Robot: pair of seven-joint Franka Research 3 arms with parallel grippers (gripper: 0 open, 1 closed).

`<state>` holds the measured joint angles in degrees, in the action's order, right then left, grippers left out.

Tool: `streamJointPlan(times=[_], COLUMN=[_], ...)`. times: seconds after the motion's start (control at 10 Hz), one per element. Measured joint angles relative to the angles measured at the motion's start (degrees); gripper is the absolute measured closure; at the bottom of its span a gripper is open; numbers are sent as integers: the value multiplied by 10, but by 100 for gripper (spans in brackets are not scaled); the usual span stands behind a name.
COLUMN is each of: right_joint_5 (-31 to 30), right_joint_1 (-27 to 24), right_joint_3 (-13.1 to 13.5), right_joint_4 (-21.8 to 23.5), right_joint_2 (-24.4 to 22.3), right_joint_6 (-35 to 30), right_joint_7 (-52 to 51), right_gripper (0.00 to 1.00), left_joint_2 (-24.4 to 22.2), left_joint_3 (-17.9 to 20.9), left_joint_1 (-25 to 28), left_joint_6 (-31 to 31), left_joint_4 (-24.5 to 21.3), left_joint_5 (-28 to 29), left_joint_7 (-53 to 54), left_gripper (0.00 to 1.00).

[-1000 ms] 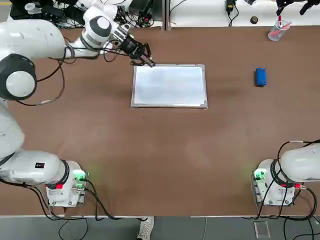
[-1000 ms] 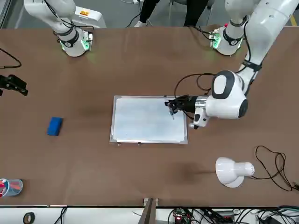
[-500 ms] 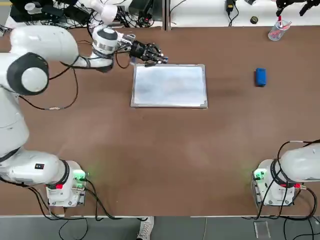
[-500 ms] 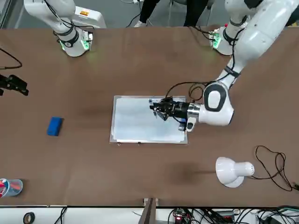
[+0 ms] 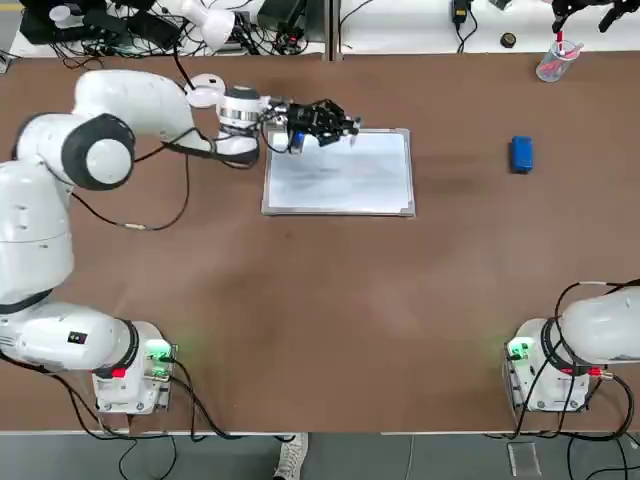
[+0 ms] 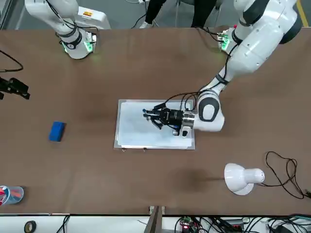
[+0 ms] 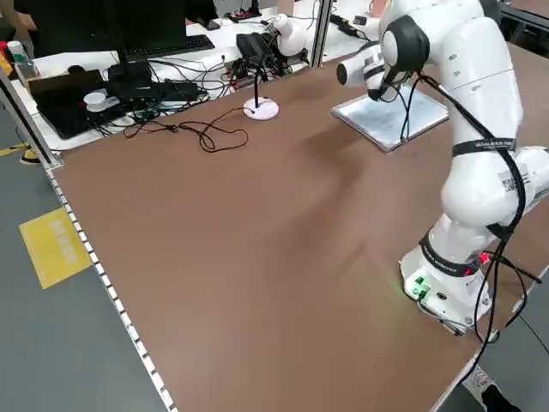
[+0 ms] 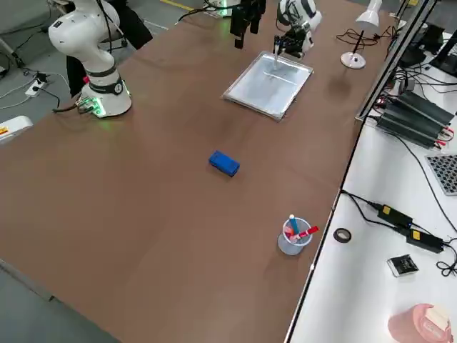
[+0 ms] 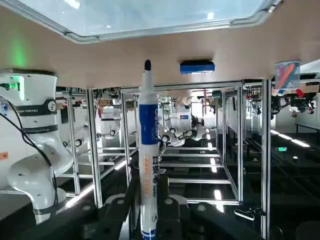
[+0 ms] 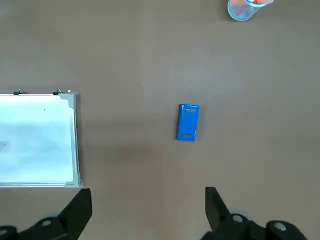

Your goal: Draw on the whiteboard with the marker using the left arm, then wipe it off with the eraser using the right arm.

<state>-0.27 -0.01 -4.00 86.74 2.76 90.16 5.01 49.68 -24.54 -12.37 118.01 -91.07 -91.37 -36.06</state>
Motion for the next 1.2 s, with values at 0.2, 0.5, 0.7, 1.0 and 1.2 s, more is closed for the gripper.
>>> streamJointPlan(times=[0.2, 0.5, 0.7, 1.0, 1.2], right_joint_5=[0, 0, 0, 0, 0], right_joint_1=[0, 0, 0, 0, 0], right_joint_3=[0, 0, 0, 0, 0], right_joint_4=[0, 0, 0, 0, 0], right_joint_2=[0, 0, 0, 0, 0], right_joint_6=[-2, -4, -3, -3, -3], right_joint_7=[0, 1, 1, 1, 1], right_gripper=[0, 0, 0, 0, 0], left_joint_2=[25, 50, 57, 62, 66], left_joint_3=[0, 0, 0, 0, 0], left_joint_1=[-11, -15, -20, -34, -37], left_joint_6=[1, 0, 0, 1, 1], left_joint_4=[2, 5, 7, 8, 8], left_joint_5=[-26, -39, -49, -60, -60], left_joint_7=[34, 51, 54, 66, 75], left_gripper=[83, 83, 83, 83, 83])
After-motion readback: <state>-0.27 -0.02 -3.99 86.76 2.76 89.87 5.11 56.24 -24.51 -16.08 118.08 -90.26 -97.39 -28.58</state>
